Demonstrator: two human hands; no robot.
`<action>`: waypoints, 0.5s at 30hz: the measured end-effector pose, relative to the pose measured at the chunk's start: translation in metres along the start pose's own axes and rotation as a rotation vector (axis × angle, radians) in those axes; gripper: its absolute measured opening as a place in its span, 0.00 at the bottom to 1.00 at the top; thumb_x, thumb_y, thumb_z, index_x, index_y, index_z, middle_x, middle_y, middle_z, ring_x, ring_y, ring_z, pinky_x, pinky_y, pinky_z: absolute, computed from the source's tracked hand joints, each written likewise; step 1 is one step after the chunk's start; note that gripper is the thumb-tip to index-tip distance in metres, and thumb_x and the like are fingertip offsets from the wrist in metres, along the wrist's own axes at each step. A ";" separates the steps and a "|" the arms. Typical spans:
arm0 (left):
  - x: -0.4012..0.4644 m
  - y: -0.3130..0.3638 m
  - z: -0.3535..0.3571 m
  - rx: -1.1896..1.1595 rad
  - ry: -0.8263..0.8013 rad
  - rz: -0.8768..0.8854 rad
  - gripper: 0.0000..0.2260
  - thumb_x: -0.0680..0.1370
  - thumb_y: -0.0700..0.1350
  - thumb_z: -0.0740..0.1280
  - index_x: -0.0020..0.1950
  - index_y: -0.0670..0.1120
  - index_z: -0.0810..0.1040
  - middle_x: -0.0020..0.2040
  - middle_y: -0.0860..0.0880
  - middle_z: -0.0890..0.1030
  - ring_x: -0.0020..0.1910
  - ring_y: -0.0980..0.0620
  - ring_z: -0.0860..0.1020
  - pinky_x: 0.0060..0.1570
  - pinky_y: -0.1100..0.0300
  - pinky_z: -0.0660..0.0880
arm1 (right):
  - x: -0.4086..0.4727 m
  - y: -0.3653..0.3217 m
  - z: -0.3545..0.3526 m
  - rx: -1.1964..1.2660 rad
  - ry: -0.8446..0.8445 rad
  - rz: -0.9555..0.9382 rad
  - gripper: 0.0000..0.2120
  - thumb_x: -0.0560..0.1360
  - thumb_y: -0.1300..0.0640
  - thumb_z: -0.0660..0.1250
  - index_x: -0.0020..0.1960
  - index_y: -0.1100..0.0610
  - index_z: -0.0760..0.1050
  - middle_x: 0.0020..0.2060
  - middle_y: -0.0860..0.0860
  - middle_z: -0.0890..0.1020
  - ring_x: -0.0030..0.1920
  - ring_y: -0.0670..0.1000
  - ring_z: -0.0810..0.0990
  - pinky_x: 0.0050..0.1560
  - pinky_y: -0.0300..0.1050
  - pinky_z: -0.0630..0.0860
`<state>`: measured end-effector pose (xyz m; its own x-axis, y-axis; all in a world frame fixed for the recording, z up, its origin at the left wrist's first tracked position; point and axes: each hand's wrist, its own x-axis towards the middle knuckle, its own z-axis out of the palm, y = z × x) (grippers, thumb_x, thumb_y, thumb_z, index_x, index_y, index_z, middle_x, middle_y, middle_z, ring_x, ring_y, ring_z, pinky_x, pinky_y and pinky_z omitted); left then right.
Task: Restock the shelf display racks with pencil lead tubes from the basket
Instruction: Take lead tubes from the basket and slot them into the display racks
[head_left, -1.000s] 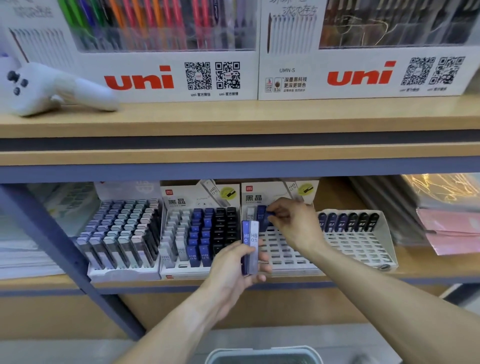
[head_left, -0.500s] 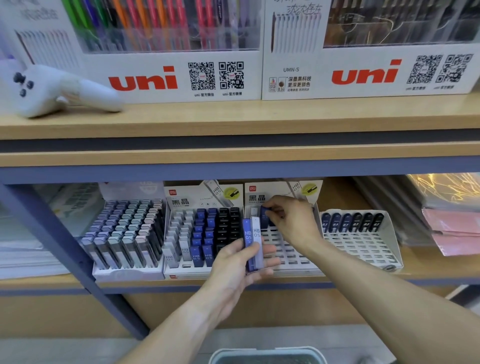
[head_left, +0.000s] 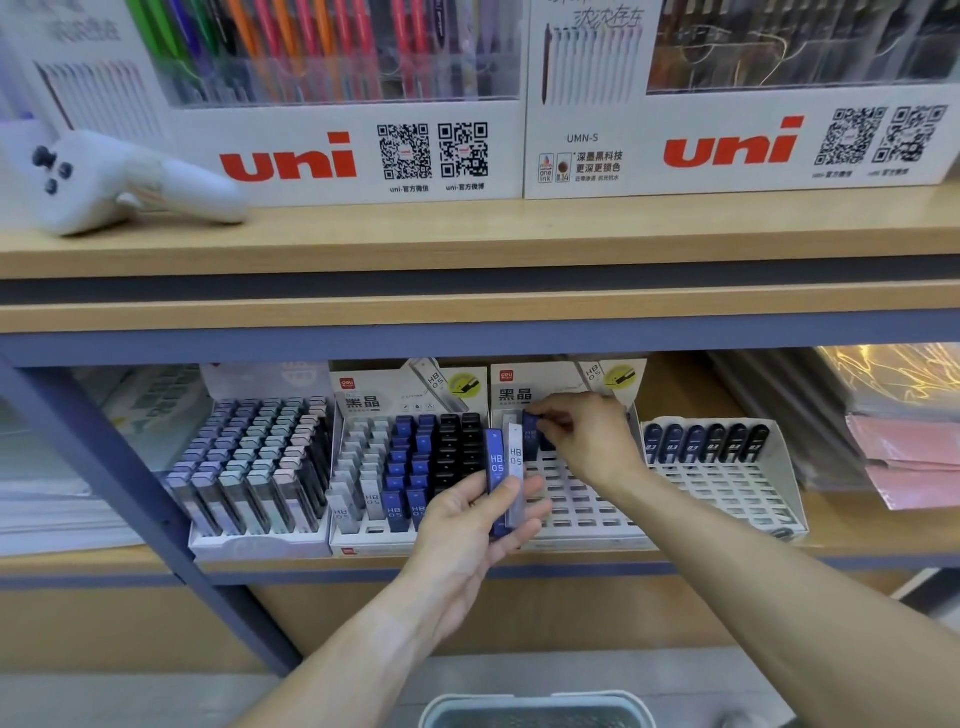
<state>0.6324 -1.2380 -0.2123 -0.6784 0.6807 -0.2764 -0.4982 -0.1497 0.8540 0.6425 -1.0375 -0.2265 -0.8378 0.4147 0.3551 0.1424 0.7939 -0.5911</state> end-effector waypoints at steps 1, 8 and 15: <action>0.000 0.000 0.000 -0.012 -0.006 -0.004 0.13 0.82 0.40 0.65 0.67 0.44 0.78 0.57 0.44 0.86 0.57 0.45 0.85 0.55 0.55 0.82 | -0.001 0.000 0.000 -0.037 -0.037 -0.002 0.14 0.79 0.64 0.68 0.61 0.53 0.84 0.57 0.49 0.86 0.57 0.50 0.83 0.63 0.46 0.78; -0.001 0.002 -0.002 -0.076 -0.014 -0.039 0.13 0.82 0.39 0.66 0.66 0.42 0.79 0.57 0.42 0.86 0.57 0.43 0.84 0.51 0.57 0.83 | -0.010 -0.010 -0.009 -0.059 0.029 0.046 0.16 0.79 0.64 0.65 0.63 0.51 0.80 0.48 0.48 0.84 0.43 0.45 0.80 0.43 0.32 0.71; -0.004 0.002 -0.001 -0.048 -0.002 -0.033 0.13 0.82 0.40 0.66 0.66 0.43 0.80 0.57 0.42 0.86 0.56 0.42 0.85 0.47 0.59 0.84 | -0.028 -0.040 -0.031 0.730 -0.221 0.284 0.09 0.80 0.64 0.68 0.59 0.57 0.81 0.46 0.58 0.87 0.45 0.55 0.86 0.43 0.41 0.81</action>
<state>0.6337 -1.2417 -0.2098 -0.6599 0.6873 -0.3035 -0.5460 -0.1611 0.8222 0.6762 -1.0670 -0.1905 -0.9171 0.3983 0.0147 0.0492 0.1498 -0.9875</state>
